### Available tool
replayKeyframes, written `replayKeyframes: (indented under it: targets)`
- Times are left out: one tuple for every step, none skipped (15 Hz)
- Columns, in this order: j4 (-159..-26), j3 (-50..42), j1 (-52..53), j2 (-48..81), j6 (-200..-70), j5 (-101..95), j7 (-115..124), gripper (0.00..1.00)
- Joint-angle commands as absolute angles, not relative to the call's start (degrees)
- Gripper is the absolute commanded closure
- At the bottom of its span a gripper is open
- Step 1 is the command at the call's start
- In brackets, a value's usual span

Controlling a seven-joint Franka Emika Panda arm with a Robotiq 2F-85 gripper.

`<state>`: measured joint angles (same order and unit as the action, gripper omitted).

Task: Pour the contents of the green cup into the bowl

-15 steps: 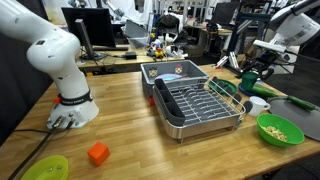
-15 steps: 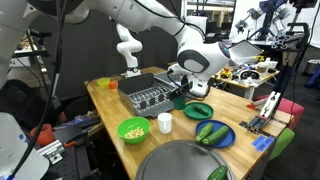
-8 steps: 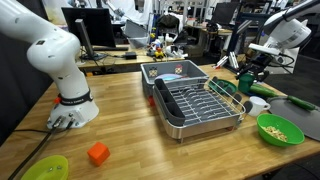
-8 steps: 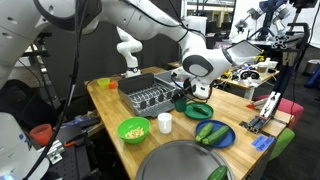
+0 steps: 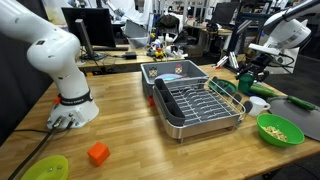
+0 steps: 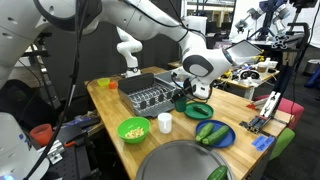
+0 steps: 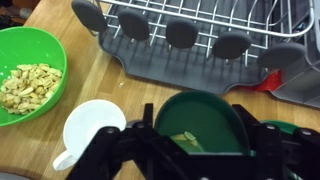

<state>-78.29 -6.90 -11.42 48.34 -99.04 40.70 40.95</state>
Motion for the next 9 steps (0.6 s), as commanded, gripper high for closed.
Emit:
replayKeyframes:
  targets:
    - [-75.28, -5.23, -13.2, 50.89, -97.0, 41.82, 39.14, 0.48]
    - [-74.49, -4.81, -13.56, 51.78, -96.44, 42.24, 38.54, 0.48]
    - [-73.44, -4.57, -13.73, 52.88, -95.9, 42.28, 38.25, 0.48]
    - [-72.06, -4.19, -14.02, 54.25, -95.2, 42.5, 37.91, 0.48]
    - [-70.87, -3.87, -14.26, 55.52, -94.5, 42.65, 37.84, 0.48]
    - [-69.49, -3.62, -14.48, 56.88, -93.49, 42.5, 37.96, 0.48]
    - [-68.13, -3.44, -14.58, 58.18, -92.5, 42.22, 38.07, 0.48]
    - [-66.89, -3.29, -14.66, 59.34, -91.46, 41.98, 38.2, 0.48]
    - [-65.96, -3.11, -14.78, 60.21, -90.45, 41.79, 37.86, 0.48]
